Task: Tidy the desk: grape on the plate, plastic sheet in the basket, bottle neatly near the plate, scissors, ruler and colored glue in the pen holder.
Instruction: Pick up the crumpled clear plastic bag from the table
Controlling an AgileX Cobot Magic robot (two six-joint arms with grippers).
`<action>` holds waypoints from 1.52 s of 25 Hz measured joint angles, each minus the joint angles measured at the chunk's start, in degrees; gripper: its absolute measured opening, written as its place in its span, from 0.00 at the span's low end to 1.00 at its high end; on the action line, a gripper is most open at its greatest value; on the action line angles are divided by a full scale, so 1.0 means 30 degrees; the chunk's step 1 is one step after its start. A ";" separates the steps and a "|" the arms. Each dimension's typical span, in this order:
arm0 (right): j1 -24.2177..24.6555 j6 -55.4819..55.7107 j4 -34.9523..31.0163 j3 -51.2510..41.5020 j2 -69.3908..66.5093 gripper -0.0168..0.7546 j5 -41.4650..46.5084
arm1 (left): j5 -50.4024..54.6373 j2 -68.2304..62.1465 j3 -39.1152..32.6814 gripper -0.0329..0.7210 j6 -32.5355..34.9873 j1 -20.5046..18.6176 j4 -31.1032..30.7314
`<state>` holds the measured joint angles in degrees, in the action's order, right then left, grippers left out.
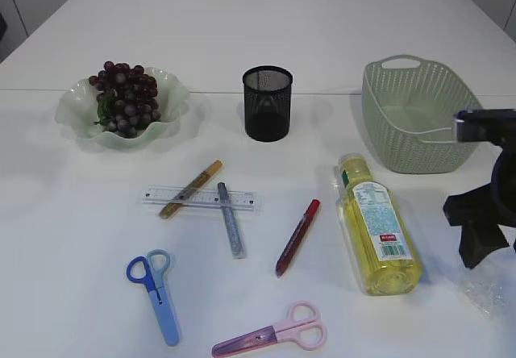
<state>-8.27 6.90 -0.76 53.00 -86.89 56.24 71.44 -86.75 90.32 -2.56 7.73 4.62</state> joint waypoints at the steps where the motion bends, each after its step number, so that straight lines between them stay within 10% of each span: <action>1: 0.0000 0.0013 0.0254 0.0000 -0.0398 0.68 -0.0042 | 0.0000 0.0165 0.0000 0.78 0.0000 0.0000 0.0000; 33: 0.0000 0.0963 0.1551 0.0090 -0.4652 0.68 -0.2672 | 0.0025 0.0635 0.0000 0.78 0.0000 0.0000 -0.0086; 38: 0.0000 0.0963 0.1551 0.0090 -0.4652 0.56 -0.2685 | 0.0025 0.0635 0.0000 0.78 0.0000 0.0000 -0.0327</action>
<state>-8.27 9.79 3.89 53.27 -100.85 48.18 71.51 -84.85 90.32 -2.56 7.73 3.64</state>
